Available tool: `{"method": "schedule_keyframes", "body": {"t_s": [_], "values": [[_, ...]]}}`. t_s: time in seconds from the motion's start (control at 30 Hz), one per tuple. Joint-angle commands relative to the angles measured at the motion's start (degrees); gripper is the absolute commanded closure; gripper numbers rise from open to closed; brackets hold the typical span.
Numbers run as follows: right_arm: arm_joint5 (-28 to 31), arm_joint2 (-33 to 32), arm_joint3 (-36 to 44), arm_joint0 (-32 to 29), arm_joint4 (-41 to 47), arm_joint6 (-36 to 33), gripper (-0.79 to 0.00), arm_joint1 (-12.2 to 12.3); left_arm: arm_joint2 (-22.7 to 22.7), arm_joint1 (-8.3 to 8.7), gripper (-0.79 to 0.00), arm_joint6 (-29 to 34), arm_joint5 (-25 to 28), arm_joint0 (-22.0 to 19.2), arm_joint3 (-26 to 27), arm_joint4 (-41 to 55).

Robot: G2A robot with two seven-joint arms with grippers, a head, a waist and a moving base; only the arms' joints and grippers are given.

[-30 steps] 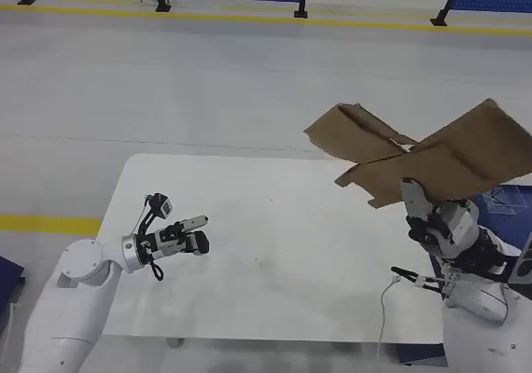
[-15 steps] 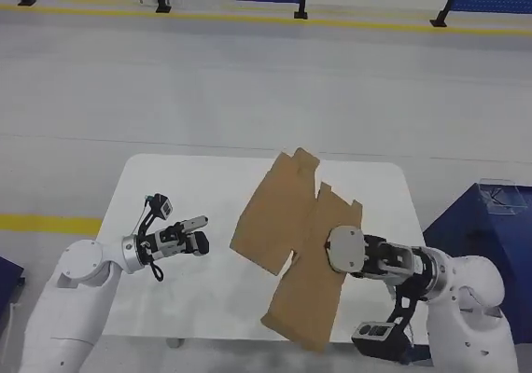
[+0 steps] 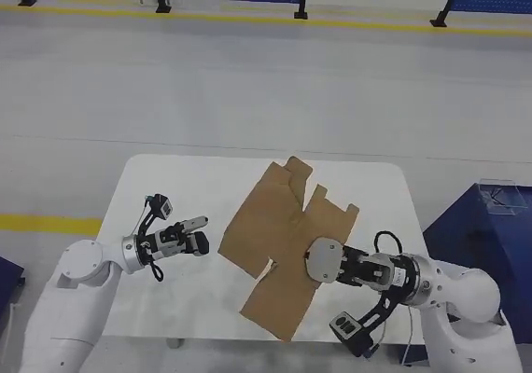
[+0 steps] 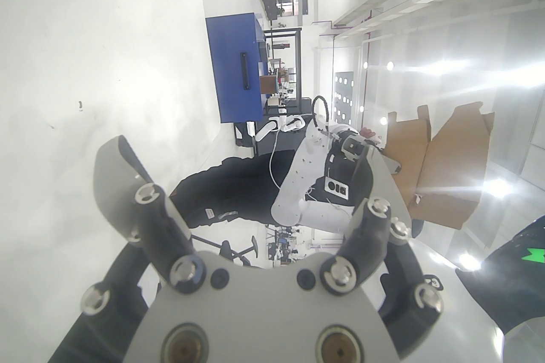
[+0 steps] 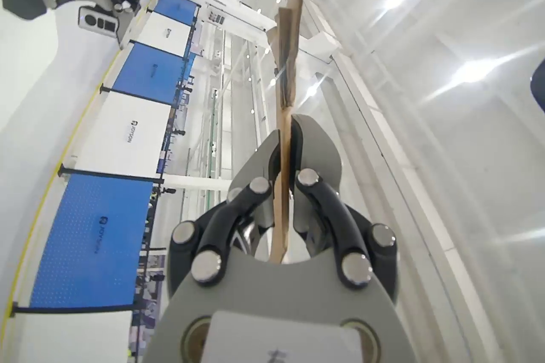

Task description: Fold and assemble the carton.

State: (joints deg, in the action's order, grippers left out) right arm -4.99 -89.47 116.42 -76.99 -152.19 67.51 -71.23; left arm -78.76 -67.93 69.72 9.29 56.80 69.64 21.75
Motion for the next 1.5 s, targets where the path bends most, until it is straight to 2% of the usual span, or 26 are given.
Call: {"method": "schedule_keyframes", "body": {"t_s": [0.0, 0.1, 0.23, 0.3, 0.4, 0.43, 0.47, 0.53, 0.77, 0.9, 0.97, 1.03, 1.47], "values": [[5.42, 0.84, -0.71, -0.01, 8.31, 0.09, 0.0, 0.01, 0.0, 0.0, -0.785, 0.0, 0.0, 0.0, 0.0, 0.0], [18.93, 2.83, -2.91, 0.26, 24.29, 0.3, 0.0, -0.06, 0.0, 0.0, -0.785, 0.0, 0.0, 0.0, 0.0, 0.0], [35.29, 4.03, -4.07, 1.26, 41.77, -2.81, 0.0, 0.01, 0.0, 0.0, -0.785, 0.0, 0.0, 0.0, 0.0, 0.0], [44.27, 4.8, -4.66, 1.25, 51.12, -6.43, 0.0, 0.05, 0.0, 0.0, -0.785, 0.0, 0.0, 0.0, 0.0, 0.0], [54.55, 5.57, -5.12, 0.92, 63.81, -14.11, 0.0, 0.16, 0.0, 0.0, -0.785, 0.0, 0.0, 0.0, 0.0, 0.0], [56.14, 5.8, -5.37, 0.68, 67.14, -15.79, 0.0, 0.16, 0.0, 0.0, -0.785, 0.0, 0.0, 0.0, 0.0, 0.0], [59.44, 6.9, -6.6, -0.21, 74.5, -20.14, 0.0, 0.14, 0.0, 0.0, -0.785, 0.0, 0.0, 0.0, 0.0, 0.0], [62.69, 8.43, -7.47, -0.98, 82.45, -26.37, 0.0, 0.25, 0.0, 0.0, -0.785, 0.0, 0.0, 0.0, 0.0, 0.0], [62.17, 18.37, -9.41, -4.83, 122.33, -57.49, 0.0, 2.64, 0.0, 0.0, -0.785, 0.0, 0.0, 0.0, 0.0, 0.0], [53.48, 21.52, -9.04, -5.13, 148.44, -77.43, 0.0, 4.67, 0.0, 0.0, -0.785, 0.0, 0.0, 0.0, 0.0, 0.0], [49.87, 21.2, -8.58, -5.4, 157.4, -83.88, 0.0, 5.39, 0.0, 0.0, -0.785, 0.0, 0.0, 0.0, 0.0, 0.0], [48.36, 20.23, -8.3, -5.64, 162.23, -88.87, 0.0, 5.95, 0.0, 0.0, -0.785, 0.0, 0.0, 0.0, 0.0, 0.0], [48.36, 20.23, -8.3, -5.64, 162.23, -88.87, 0.0, 5.95, 0.0, 0.0, -0.785, 0.0, 0.0, 0.0, 0.0, 0.0]]}}
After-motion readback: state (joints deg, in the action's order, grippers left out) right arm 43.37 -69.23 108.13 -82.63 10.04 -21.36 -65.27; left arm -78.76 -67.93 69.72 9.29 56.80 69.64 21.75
